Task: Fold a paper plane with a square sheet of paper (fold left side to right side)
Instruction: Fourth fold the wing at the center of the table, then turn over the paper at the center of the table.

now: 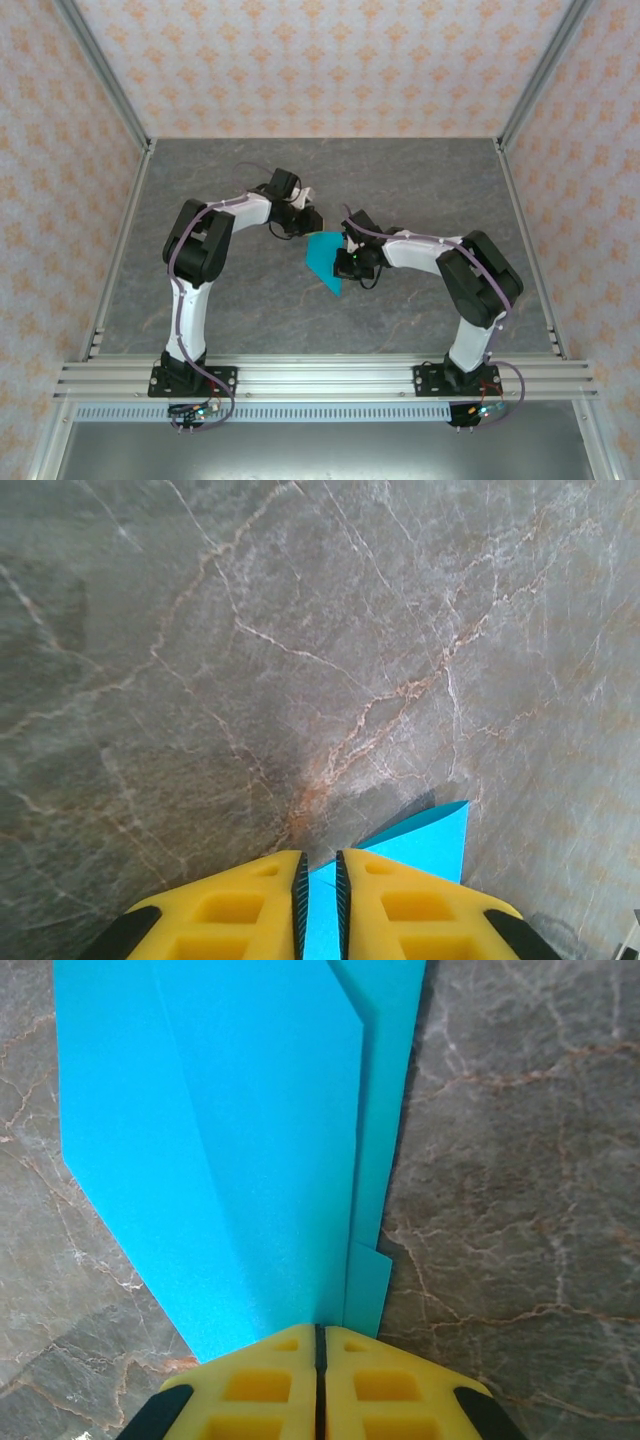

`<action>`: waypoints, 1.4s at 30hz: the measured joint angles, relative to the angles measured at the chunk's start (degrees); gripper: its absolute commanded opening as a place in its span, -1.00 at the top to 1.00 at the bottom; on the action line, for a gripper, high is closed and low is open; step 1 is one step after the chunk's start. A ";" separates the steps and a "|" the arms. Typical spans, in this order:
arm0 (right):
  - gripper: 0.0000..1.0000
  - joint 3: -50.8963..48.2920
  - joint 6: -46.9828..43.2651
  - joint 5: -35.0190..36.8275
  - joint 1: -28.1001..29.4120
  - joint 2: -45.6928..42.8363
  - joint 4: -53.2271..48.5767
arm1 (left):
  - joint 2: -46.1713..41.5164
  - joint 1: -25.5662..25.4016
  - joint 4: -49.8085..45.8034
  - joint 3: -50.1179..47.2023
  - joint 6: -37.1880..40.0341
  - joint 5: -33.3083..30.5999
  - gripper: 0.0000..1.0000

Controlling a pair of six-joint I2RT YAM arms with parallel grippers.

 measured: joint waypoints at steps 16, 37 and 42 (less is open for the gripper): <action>0.30 -4.79 0.42 7.50 0.04 -18.08 4.85 | -25.55 0.52 4.31 -17.09 -2.16 -3.26 0.08; 0.06 -11.82 1.16 17.94 0.04 -36.89 1.84 | -10.64 -7.39 11.96 -16.68 -9.79 -2.73 0.23; -0.13 -14.14 2.45 16.72 -0.87 -39.15 2.08 | -9.09 -7.69 13.22 -15.06 -10.86 -1.73 0.55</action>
